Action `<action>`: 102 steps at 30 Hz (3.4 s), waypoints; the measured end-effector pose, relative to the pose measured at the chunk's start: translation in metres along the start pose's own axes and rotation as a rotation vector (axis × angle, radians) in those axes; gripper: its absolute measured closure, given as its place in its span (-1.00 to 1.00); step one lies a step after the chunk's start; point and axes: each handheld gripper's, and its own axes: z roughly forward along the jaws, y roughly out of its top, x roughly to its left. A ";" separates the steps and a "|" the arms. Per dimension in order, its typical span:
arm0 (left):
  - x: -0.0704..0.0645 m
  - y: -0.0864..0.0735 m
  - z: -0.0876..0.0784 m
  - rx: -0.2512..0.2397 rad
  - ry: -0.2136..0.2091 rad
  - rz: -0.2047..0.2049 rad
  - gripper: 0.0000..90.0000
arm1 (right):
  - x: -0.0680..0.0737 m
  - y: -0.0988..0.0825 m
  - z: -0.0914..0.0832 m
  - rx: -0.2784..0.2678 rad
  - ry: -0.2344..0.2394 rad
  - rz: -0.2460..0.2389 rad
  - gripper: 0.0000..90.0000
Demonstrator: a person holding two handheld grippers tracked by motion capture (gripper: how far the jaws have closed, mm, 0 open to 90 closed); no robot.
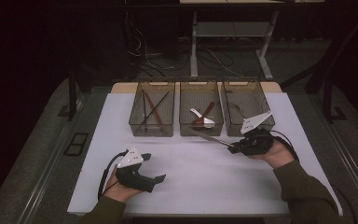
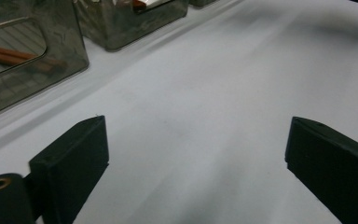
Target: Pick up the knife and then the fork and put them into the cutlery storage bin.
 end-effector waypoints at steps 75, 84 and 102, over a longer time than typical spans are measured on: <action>0.000 -0.004 0.007 0.050 -0.020 0.012 -1.00 | -0.135 -0.001 -0.007 0.080 -0.488 0.472 0.34; 0.004 -0.006 0.007 0.052 -0.030 0.005 -1.00 | -0.134 -0.006 -0.023 -0.054 -0.409 0.499 -0.09; 0.006 -0.006 0.008 0.056 -0.037 -0.010 -1.00 | -0.107 -0.009 -0.029 -0.216 -0.399 0.435 -0.64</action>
